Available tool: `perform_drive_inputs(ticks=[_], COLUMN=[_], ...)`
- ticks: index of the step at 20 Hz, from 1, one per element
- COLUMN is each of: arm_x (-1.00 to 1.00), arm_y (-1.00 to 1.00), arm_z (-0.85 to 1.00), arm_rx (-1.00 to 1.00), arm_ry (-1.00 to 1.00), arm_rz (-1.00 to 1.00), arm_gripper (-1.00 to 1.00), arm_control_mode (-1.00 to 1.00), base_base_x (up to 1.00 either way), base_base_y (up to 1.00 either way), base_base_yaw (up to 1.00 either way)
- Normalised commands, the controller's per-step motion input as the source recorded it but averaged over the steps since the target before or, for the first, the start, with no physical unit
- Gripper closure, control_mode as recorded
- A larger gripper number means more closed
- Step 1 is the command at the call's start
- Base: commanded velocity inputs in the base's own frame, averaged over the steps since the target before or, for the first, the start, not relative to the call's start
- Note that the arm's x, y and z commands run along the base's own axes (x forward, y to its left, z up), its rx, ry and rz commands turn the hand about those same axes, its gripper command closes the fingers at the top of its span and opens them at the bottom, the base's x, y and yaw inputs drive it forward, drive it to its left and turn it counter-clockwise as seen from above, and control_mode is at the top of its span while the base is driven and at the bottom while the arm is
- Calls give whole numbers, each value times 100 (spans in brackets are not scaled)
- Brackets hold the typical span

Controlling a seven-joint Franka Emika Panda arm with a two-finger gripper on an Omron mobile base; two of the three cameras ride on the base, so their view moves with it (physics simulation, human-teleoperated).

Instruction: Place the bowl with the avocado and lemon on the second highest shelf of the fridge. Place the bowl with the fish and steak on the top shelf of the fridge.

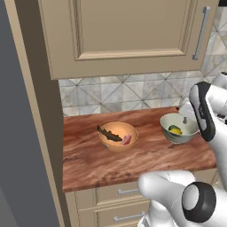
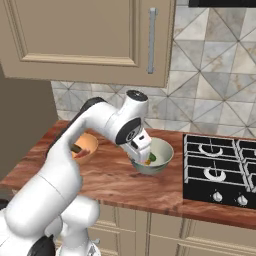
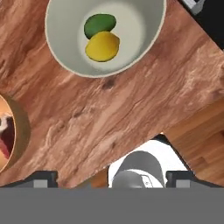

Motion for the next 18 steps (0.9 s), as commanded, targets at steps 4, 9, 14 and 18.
perform_drive_inputs(ticks=[4, 9, 14, 18], arm_x=[18, 42, 57, 46], arm_y=[-100, -90, -20, 0], arm_z=[-64, -53, -46, -18], arm_rx=[8, 3, 5, 1], arm_ry=[18, 22, 8, 0], arm_rz=[-26, -13, -11, -12], arm_gripper=[-100, -100, -100, -100], arm_control_mode=[-100, -100, -100, -100], base_base_x=[0, 0, 0, 0], base_base_y=[0, 0, 0, 0], base_base_yaw=[0, 0, 0, 0])
